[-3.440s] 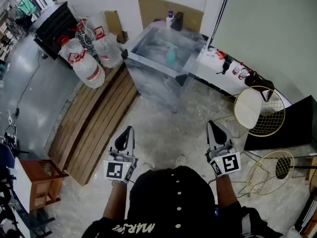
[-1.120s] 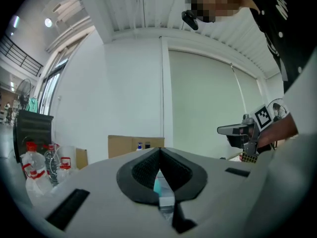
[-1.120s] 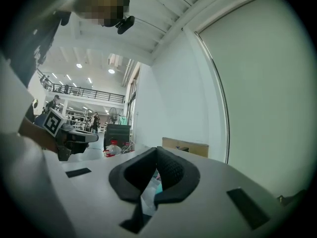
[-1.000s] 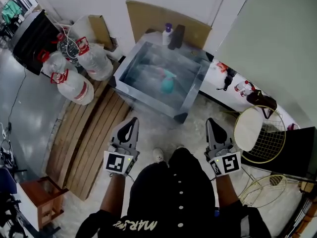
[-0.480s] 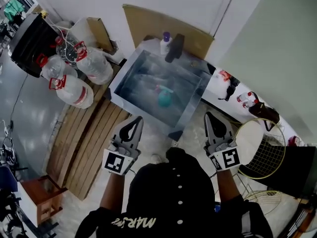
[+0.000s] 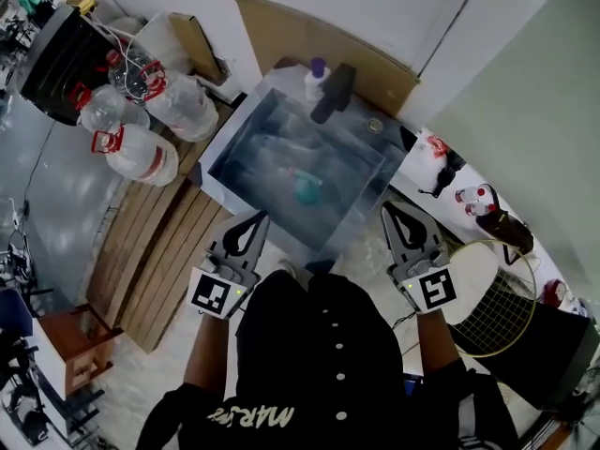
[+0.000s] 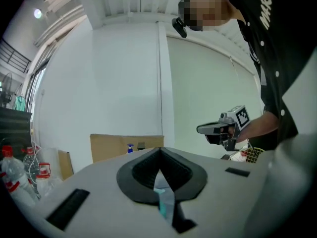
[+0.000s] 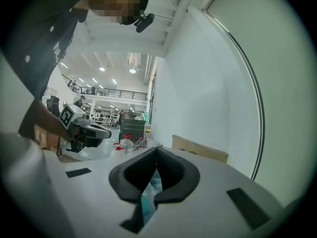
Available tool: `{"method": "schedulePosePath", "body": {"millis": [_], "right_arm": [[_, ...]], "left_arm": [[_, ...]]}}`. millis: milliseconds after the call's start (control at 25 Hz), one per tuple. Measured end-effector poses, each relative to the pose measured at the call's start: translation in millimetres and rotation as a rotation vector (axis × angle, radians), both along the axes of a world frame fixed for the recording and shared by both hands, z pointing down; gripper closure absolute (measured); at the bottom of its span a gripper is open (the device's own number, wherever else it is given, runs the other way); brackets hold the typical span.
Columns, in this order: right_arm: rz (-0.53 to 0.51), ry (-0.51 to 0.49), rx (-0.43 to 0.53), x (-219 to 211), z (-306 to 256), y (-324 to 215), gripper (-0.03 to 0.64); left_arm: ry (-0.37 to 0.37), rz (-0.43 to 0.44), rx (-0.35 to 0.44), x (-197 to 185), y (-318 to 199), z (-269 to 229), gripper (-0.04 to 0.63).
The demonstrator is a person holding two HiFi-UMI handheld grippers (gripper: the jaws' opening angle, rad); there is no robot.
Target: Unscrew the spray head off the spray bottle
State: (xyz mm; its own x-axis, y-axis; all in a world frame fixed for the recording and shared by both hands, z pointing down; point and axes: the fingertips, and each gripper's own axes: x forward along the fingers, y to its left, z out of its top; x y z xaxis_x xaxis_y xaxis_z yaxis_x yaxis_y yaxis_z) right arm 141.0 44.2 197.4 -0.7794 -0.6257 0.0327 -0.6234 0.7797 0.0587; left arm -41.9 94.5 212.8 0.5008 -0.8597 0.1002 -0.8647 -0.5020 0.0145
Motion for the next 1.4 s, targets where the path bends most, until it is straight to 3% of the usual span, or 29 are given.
{"method": "schedulePosePath", "body": {"millis": [160, 360, 520, 720, 840, 960, 1080, 1200, 1400], "right_arm": [[-0.039, 0.031, -0.028, -9.2, 12.6, -11.2, 0.606], [-0.071, 0.121, -0.036, -32.2, 29.4, -28.1, 0.606], [-0.141, 0.257, -0.06, -55.0, 56.6, -37.8, 0.606], [-0.25, 0.39, -0.15, -89.5, 99.4, -49.8, 0.605], [-0.297, 0.433, -0.182, -108.1, 121.2, -60.9, 0.597], [-0.333, 0.45, -0.237, -122.8, 145.5, -67.3, 0.525], [-0.37, 0.476, -0.286, -135.3, 168.3, -65.9, 0.467], [-0.408, 0.512, -0.333, -143.8, 189.8, -57.8, 0.443], [-0.443, 0.587, -0.336, -156.5, 216.1, -61.9, 0.448]], "left_arm": [[-0.026, 0.033, -0.062, -1.2, -13.1, 19.1, 0.571], [-0.34, 0.191, -0.067, -8.6, -36.3, 48.8, 0.571], [-0.419, 0.333, -0.134, -12.0, -51.7, 84.4, 0.571], [-0.582, 0.532, -0.23, -23.2, -80.4, 157.2, 0.571], [-0.584, 0.631, -0.291, -31.6, -97.8, 196.7, 0.57], [-0.566, 0.723, -0.332, -31.0, -110.5, 227.8, 0.566], [-0.613, 0.85, -0.384, -23.2, -108.2, 261.3, 0.459], [-0.695, 0.969, -0.415, -15.8, -99.0, 292.2, 0.394], [-0.649, 1.091, -0.447, 5.2, -98.4, 321.4, 0.282]]}}
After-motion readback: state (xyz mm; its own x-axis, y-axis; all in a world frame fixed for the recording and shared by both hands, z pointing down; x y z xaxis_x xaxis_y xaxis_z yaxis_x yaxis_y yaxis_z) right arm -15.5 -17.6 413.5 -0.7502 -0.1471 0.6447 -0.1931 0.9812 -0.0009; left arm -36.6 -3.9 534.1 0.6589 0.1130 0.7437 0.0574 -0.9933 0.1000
